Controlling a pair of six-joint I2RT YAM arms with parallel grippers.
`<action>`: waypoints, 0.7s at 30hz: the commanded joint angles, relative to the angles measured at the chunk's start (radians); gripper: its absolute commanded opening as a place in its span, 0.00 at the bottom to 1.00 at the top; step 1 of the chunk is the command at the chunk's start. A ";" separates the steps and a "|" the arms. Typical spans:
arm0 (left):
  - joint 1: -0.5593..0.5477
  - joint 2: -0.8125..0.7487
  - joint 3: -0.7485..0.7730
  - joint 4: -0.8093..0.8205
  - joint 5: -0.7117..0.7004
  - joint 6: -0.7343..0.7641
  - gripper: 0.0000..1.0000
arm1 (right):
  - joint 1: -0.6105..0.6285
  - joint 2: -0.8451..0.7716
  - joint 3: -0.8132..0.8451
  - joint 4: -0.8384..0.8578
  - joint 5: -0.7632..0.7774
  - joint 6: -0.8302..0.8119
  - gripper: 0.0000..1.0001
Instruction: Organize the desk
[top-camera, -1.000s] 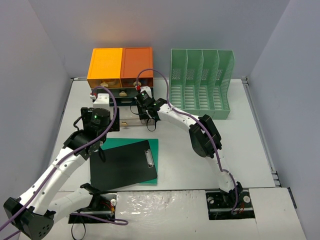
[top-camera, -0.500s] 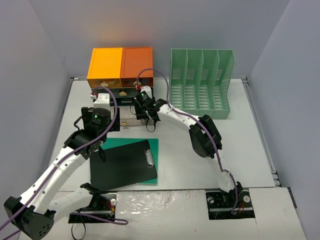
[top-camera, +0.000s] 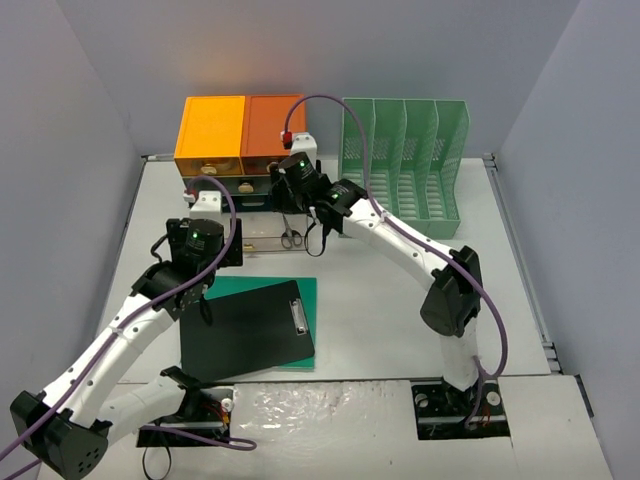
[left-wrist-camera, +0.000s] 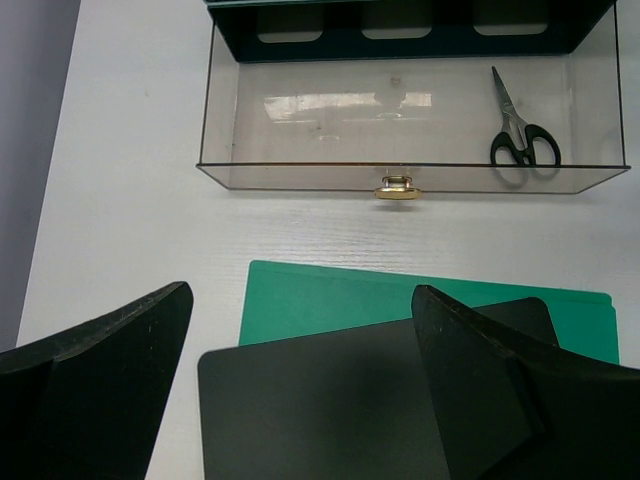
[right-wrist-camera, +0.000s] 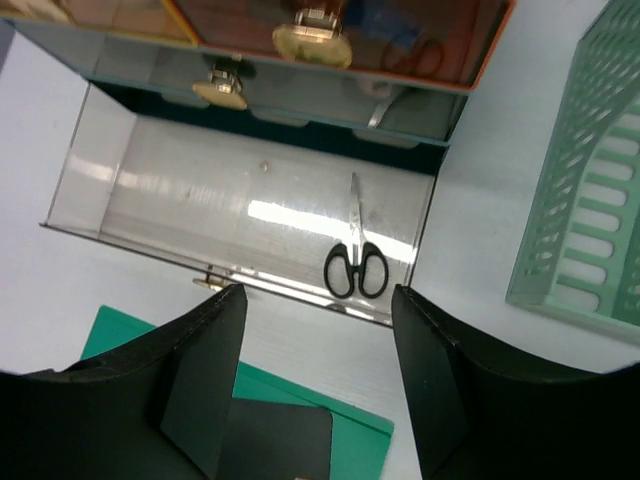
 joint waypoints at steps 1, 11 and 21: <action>-0.003 0.011 -0.013 0.047 0.028 -0.050 0.89 | -0.052 -0.015 0.098 0.024 0.088 0.007 0.56; -0.007 -0.017 -0.091 0.024 0.089 -0.130 0.89 | -0.148 0.133 0.291 0.095 0.064 0.006 0.57; -0.019 -0.025 -0.138 0.023 0.130 -0.180 0.89 | -0.251 0.271 0.393 0.238 -0.084 0.025 0.57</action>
